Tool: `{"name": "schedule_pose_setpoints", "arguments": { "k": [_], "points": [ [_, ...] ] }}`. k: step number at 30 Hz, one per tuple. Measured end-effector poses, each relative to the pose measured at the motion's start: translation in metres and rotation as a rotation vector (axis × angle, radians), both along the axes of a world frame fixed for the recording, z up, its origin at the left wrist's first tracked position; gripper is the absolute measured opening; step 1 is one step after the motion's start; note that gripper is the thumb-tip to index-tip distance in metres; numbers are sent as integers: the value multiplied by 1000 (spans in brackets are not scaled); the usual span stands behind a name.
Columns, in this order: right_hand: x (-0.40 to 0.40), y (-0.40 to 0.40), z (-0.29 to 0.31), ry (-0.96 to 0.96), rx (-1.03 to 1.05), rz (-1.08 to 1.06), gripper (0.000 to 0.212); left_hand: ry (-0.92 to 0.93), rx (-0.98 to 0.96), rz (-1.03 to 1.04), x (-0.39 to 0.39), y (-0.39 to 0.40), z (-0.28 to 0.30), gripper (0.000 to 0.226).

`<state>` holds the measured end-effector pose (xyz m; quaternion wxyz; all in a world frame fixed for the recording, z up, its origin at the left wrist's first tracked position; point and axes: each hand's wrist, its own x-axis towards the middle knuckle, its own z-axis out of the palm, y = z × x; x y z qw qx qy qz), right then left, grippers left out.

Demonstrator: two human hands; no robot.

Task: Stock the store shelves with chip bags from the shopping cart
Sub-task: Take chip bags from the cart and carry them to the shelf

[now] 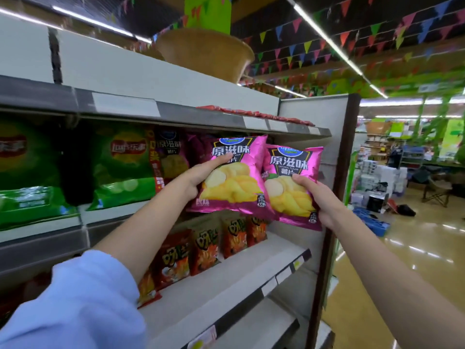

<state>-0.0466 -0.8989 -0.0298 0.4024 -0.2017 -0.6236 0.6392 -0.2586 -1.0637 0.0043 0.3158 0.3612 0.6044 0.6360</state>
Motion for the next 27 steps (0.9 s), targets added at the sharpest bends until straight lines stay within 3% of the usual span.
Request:
{"name": "schedule_pose_setpoints", "arguments": {
  "k": [3,6,10,14,17,19,21,22,25,27],
  "points": [
    [-29,45,15,-62,-26,59,36,-43,-22,34,-20,26,13,34],
    [-61,81,27,-103,-35,148,33,-40,1,133,-42,42,19,34],
    [-103,115,35,-131,-57,233,48,-70,1,283,-65,45,19,25],
    [-144,138,41,-179,-43,315,43,-57,0,580,-93,41,14,32],
    [-179,152,43,-184,-4,334,37,-75,70,716,-101,37,7,53],
    [-204,156,42,-192,21,342,46,-4,154,769,-87,35,7,92],
    [-220,153,42,-207,22,373,59,54,120,803,-73,35,8,142],
    [-227,152,42,-211,24,410,71,54,63,825,-69,35,8,149],
    [-240,157,40,-201,63,497,115,13,24,889,-75,43,2,131],
    [-245,162,37,-143,68,547,113,-10,19,953,-81,45,-5,101]
  ]
}}
